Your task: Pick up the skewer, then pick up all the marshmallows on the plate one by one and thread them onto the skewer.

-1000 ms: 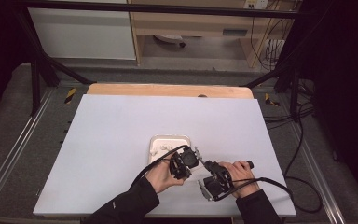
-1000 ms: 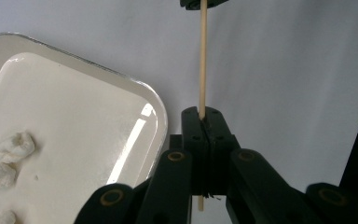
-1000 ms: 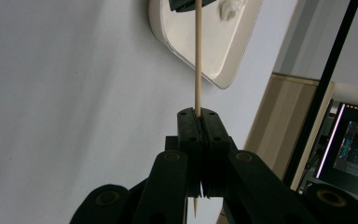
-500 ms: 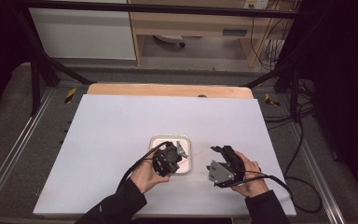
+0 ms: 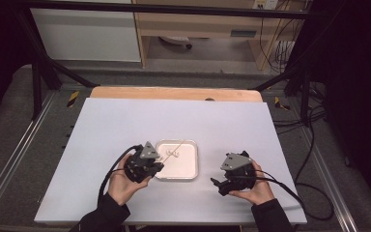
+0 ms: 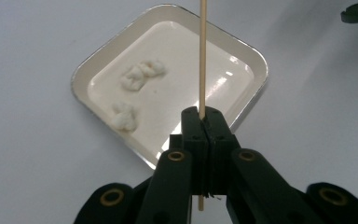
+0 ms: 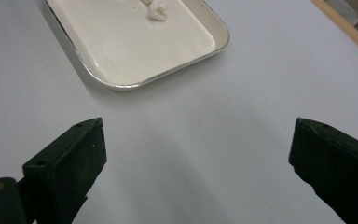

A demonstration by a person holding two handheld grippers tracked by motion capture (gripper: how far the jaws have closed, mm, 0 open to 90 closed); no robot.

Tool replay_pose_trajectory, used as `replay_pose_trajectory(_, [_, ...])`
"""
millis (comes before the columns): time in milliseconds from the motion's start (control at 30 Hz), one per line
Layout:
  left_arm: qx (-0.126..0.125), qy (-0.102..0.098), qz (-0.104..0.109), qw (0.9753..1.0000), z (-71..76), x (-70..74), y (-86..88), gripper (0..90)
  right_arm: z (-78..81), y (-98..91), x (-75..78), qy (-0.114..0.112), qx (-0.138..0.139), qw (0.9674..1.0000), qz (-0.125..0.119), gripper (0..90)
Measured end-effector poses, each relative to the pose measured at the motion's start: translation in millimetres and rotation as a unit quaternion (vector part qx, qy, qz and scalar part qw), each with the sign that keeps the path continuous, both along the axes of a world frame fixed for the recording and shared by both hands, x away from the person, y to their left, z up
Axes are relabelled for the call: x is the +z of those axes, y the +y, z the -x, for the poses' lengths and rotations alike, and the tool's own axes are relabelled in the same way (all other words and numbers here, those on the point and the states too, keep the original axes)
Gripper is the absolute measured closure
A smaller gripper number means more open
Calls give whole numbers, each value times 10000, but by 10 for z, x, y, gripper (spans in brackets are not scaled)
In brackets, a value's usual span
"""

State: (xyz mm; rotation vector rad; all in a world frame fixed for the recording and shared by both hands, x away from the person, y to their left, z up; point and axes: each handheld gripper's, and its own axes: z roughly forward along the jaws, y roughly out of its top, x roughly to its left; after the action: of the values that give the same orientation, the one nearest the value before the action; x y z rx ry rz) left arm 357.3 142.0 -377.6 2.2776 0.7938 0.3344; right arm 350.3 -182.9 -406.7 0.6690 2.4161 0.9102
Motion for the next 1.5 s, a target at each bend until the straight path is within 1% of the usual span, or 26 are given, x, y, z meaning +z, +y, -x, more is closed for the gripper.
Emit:
replay_pose_trajectory(33, [54, -29, 36, 10000, 9, -12, 50, 888, -12, 16, -6, 83, -35, 9999, -96, 27])
replay_pose_trajectory(67, [95, -46, 90, 9999, 16, -24, 86, 887, -32, 38, -11, 177, -74, 9994, -294, 24])
replay_pose_trajectory(100, [152, -45, 158, 9997, 26, -44, 142, 888, -32, 38, -11, 177, -74, 9994, -294, 24])
replay_pose_trajectory(133, [207, -83, 197, 9996, 36, -59, 183, 888, -49, 55, -15, 243, -93, 9987, -434, 23])
replay_pose_trajectory(167, [243, -102, 221, 9994, 40, -70, 212, 888, -63, 69, -20, 268, -131, 9983, -492, 22])
replay_pose_trajectory(200, [288, -134, 280, 9991, 46, -85, 261, 887, -93, 97, -31, 324, -242, 9980, -481, 9])
replay_pose_trajectory(233, [323, -176, 337, 9988, 50, -96, 297, 887, -106, 114, -37, 349, -284, 9978, -482, 8])
replay_pose_trajectory(333, [450, -314, 429, 9976, 77, -116, 384, 888, -124, 146, -46, 339, -329, 9978, -469, 8])
replay_pose_trajectory(400, [493, -331, 526, 9969, 96, -122, 435, 888, -154, 186, -48, 403, -359, 9969, -579, 8])
replay_pose_trajectory(433, [507, -343, 571, 9965, 105, -124, 453, 888, -175, 215, -45, 423, -370, 9961, -677, 8])
replay_pose_trajectory(567, [578, -384, 655, 9954, 145, -141, 520, 888, -264, 343, -25, 464, -390, 9942, -890, 9])
replay_pose_trajectory(633, [597, -390, 681, 9951, 153, -157, 552, 888, -317, 404, -14, 501, -408, 9937, -913, 9])
replay_pose_trajectory(733, [633, -388, 722, 9946, 158, -174, 597, 888, -416, 518, -11, 603, -457, 9919, -1019, 10])
replay_pose_trajectory(767, [641, -403, 744, 9944, 161, -180, 607, 888, -482, 601, -16, 608, -457, 9917, -1038, 16])
replay_pose_trajectory(800, [648, -432, 771, 9940, 169, -188, 625, 888, -482, 601, -16, 608, -457, 9917, -1038, 16])
replay_pose_trajectory(867, [658, -430, 798, 9937, 175, -199, 645, 888, -545, 686, -27, 637, -488, 9907, -1099, 20])
replay_pose_trajectory(933, [657, -461, 845, 9932, 183, -196, 667, 888, -601, 770, -49, 673, -508, 9892, -1200, 35])
replay_pose_trajectory(967, [666, -469, 847, 9931, 182, -195, 671, 888, -640, 823, -69, 756, -529, 9879, -1249, 45])
replay_pose_trajectory(1000, [683, -489, 862, 9927, 181, -196, 678, 888, -665, 849, -80, 805, -507, 9876, -1252, 56])
replay_pose_trajectory(1067, [663, -458, 859, 9930, 174, -199, 681, 888, -717, 922, -108, 854, -568, 9874, -1204, 72])
replay_pose_trajectory(1100, [676, -459, 854, 9930, 173, -202, 682, 888, -745, 950, -117, 866, -543, 9885, -1116, 80])
replay_pose_trajectory(1133, [669, -446, 852, 9931, 169, -205, 684, 888, -776, 982, -128, 882, -519, 9887, -1091, 94])
replay_pose_trajectory(1167, [679, -455, 849, 9930, 168, -205, 687, 888, -797, 1005, -132, 929, -486, 9885, -1086, 117])
replay_pose_trajectory(1333, [695, -436, 870, 9928, 155, -214, 696, 888, -898, 1131, -194, 998, -366, 9884, -1086, 250])
replay_pose_trajectory(1400, [693, -413, 862, 9930, 150, -220, 698, 888, -931, 1161, -225, 980, -367, 9895, -1002, 293])
replay_pose_trajectory(1500, [680, -401, 859, 9932, 147, -226, 697, 888, -973, 1202, -263, 1030, -365, 9895, -942, 352])
